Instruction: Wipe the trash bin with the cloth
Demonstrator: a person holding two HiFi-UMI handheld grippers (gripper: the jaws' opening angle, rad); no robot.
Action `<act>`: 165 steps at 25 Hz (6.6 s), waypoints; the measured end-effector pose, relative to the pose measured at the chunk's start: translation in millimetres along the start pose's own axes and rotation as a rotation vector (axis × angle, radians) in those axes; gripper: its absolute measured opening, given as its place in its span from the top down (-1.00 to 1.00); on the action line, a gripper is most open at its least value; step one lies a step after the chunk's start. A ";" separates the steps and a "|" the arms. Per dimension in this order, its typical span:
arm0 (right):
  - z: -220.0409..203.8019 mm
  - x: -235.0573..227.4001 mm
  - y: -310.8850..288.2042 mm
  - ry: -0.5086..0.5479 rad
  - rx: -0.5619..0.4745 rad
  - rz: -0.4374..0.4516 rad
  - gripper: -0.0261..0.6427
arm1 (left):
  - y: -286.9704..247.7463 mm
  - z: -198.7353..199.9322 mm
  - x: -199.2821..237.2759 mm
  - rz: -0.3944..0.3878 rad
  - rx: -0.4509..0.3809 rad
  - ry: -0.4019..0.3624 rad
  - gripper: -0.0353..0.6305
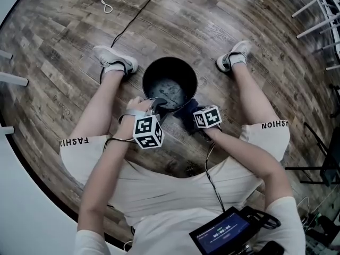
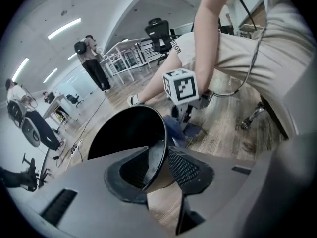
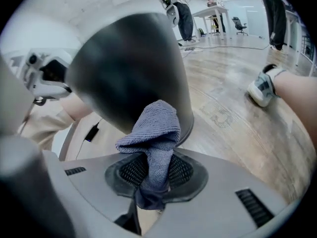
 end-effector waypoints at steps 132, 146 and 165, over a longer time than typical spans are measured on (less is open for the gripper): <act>-11.3 -26.8 -34.5 -0.247 0.039 0.086 0.66 | -15.5 22.0 -10.1 0.027 0.083 -0.005 0.56; 49.9 72.3 84.1 -0.038 -0.117 0.196 0.66 | -13.7 -20.7 -3.2 -0.036 0.099 -0.037 0.50; 28.2 5.8 -9.5 -0.133 0.002 0.119 0.66 | -17.5 8.5 -18.8 -0.067 0.118 -0.014 0.71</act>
Point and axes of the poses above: the fingertips, and each gripper's own axes: y backward along the fingers, x to its left, z out of its top, the point moved 10 cm from there along y, backward along the fingers, and after that the axes turned 7 degrees about z, right-handed, at the moved point
